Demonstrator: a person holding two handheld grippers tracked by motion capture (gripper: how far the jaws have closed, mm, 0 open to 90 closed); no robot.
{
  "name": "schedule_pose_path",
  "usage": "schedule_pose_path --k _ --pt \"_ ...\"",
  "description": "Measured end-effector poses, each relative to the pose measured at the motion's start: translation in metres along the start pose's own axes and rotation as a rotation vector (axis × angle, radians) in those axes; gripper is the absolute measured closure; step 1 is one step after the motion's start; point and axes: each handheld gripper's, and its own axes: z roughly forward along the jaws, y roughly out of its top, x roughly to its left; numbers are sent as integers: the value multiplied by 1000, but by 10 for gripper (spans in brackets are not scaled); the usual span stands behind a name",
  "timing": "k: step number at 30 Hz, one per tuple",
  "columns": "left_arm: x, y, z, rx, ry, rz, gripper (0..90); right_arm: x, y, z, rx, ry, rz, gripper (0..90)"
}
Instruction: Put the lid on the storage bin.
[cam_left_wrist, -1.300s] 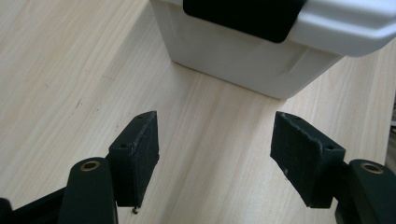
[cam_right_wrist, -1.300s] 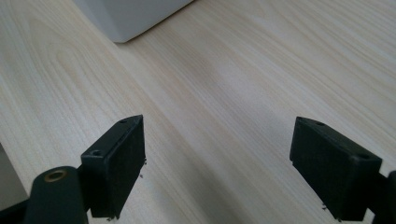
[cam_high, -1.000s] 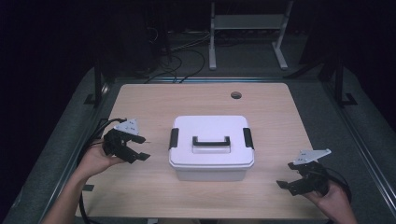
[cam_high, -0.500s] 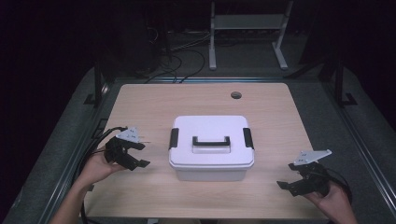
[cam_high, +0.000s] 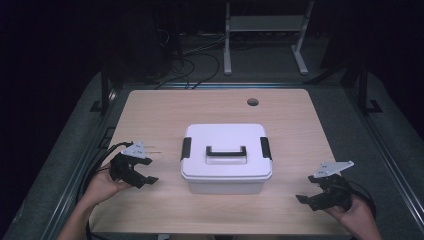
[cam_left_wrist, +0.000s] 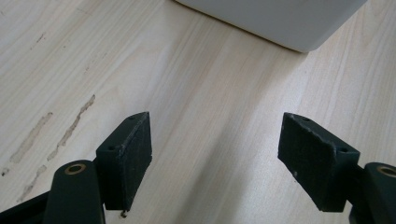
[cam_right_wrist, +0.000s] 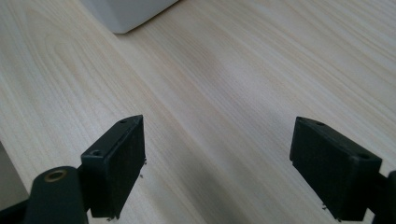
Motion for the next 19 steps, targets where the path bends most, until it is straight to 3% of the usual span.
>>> schedule_pose_path --k 19 --pt "-3 -9 -1 -9 18 -20 193 2 -1 -2 -16 8 -7 177"
